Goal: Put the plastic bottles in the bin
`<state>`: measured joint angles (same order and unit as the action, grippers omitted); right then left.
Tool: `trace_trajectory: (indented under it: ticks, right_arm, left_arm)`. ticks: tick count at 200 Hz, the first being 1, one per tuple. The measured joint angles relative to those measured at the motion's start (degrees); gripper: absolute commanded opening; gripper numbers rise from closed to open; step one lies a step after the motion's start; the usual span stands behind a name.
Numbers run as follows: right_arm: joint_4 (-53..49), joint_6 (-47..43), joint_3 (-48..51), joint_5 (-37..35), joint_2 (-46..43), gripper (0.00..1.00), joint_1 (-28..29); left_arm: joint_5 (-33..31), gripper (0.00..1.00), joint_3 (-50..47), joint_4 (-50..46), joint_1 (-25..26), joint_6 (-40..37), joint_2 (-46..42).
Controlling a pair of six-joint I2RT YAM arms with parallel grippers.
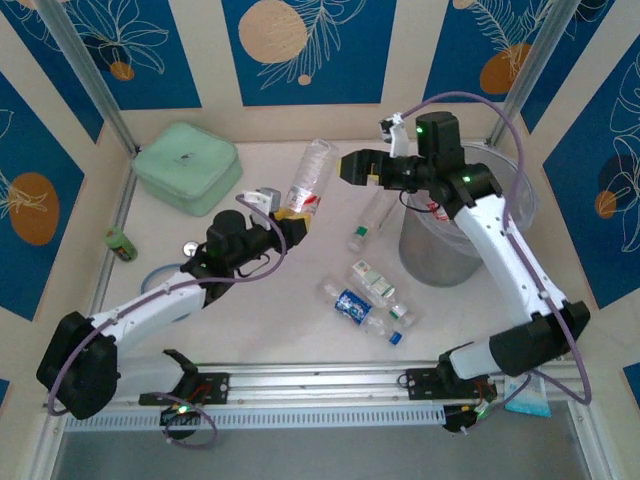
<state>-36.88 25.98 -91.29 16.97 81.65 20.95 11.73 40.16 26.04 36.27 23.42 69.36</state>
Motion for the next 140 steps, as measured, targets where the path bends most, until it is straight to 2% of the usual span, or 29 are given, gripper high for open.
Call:
trace_trajectory:
  ticks: [36, 68, 79, 109, 130, 140]
  right_arm:
    - [0.5, 0.7, -1.5, 3.2, 4.6, 0.99, 0.6]
    - [1.8, 1.5, -1.6, 4.4, 6.4, 0.99, 0.5]
    - [1.8, 1.6, -1.6, 4.5, 6.7, 0.93, 0.4]
    - [1.7, 1.7, -1.6, 4.3, 6.9, 0.67, -0.4]
    - [1.7, 1.4, -1.6, 4.3, 6.9, 0.57, -0.9]
    - [1.7, 1.2, -1.6, 4.3, 6.9, 0.54, -0.9]
  left_arm:
    - [4.5, 0.02, -0.6, 2.2, 0.9, -0.2, 0.3]
    - [5.2, 0.00, -0.5, 1.7, 2.7, -2.5, 1.0]
    - [5.2, 0.00, -0.5, 1.2, 3.3, -3.3, 1.3]
    - [5.2, 0.03, -0.5, 0.5, 4.0, -4.8, 1.5]
    - [5.2, 0.12, -0.4, 0.5, 4.0, -5.4, 1.5]
    - [5.2, 0.23, -0.3, 0.6, 4.0, -5.4, 1.6]
